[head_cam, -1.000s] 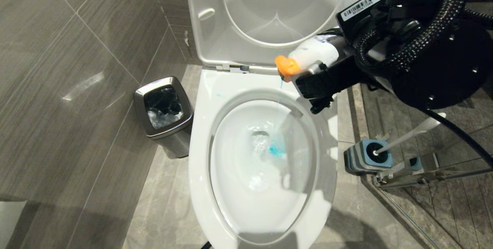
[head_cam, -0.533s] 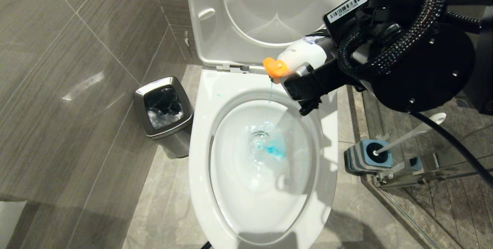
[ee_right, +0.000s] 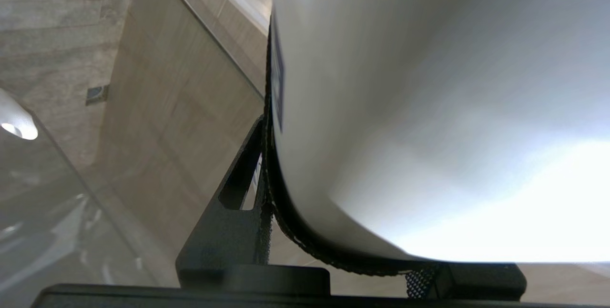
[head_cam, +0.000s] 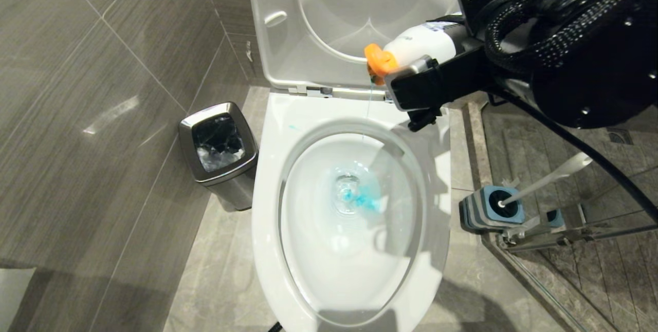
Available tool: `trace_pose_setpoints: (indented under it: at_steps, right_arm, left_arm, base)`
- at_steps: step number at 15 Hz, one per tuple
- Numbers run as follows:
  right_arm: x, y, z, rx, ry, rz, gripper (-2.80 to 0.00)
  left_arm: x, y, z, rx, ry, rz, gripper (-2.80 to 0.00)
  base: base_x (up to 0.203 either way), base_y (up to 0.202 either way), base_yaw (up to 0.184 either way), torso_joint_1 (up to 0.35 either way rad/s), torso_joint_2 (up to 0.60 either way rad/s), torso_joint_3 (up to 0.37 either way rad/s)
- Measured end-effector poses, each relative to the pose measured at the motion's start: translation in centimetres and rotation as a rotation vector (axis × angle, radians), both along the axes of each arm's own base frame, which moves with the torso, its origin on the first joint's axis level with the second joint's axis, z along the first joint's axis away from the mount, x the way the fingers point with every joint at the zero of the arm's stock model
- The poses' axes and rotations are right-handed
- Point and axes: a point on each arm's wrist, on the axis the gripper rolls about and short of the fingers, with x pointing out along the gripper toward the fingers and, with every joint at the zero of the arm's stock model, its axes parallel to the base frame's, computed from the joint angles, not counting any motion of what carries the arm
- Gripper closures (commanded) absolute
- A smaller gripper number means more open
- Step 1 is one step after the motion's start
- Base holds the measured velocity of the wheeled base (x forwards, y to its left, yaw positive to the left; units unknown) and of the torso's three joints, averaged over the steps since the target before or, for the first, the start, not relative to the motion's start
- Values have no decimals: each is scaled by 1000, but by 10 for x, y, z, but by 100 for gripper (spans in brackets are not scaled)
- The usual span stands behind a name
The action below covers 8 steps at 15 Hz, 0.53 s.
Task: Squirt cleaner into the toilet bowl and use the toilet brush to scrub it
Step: Pour in the cleaning agent
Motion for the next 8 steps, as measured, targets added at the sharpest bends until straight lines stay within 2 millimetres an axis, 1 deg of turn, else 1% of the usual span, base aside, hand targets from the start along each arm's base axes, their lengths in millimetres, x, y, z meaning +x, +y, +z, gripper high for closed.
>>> trace_pose_setpoints:
  at_steps: [3,8]
  right_arm:
    - [-4,-5,7,73,-41,2,0]
    - [-9,-6,10,228,-86,18,0]
  left_arm:
    - [0,0,0,0,0,0,0]
    - [0,0,0,0,0,0,0]
  base:
    - [0,0,0,0,0,0]
    - [0,0,0,0,0,0]
